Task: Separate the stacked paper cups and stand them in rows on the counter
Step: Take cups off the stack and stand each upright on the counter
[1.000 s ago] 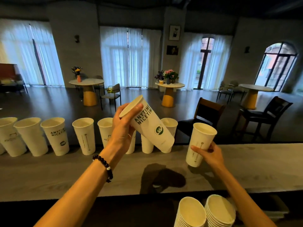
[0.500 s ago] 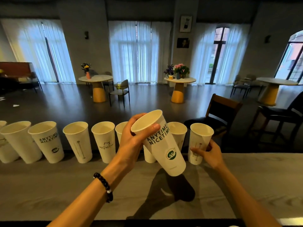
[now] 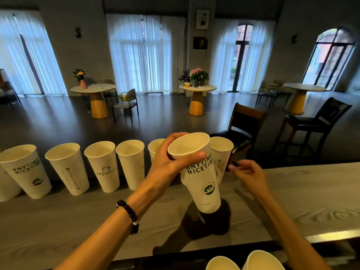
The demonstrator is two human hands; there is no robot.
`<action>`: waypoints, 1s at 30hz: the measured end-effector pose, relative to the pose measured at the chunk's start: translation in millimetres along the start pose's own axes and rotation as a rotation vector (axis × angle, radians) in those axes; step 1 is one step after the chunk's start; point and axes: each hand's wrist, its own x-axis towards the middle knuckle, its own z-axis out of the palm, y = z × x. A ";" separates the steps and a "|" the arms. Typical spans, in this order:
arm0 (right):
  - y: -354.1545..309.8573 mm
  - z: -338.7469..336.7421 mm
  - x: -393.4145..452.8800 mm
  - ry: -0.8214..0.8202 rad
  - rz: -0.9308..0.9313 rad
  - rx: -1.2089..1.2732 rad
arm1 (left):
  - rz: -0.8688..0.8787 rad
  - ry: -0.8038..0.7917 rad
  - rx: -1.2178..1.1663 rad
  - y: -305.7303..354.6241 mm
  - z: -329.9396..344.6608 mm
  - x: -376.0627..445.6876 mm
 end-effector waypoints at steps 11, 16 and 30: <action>-26.4 -69.8 -50.2 -0.415 0.017 -0.043 | -0.049 -0.149 0.189 -23.8 101.0 19.4; 10.4 -65.5 -21.6 -0.041 0.081 0.042 | -0.005 0.049 0.204 -37.1 83.0 -4.3; 48.8 -24.3 53.7 0.005 0.059 0.071 | -0.226 -0.011 0.294 -101.1 73.3 -36.5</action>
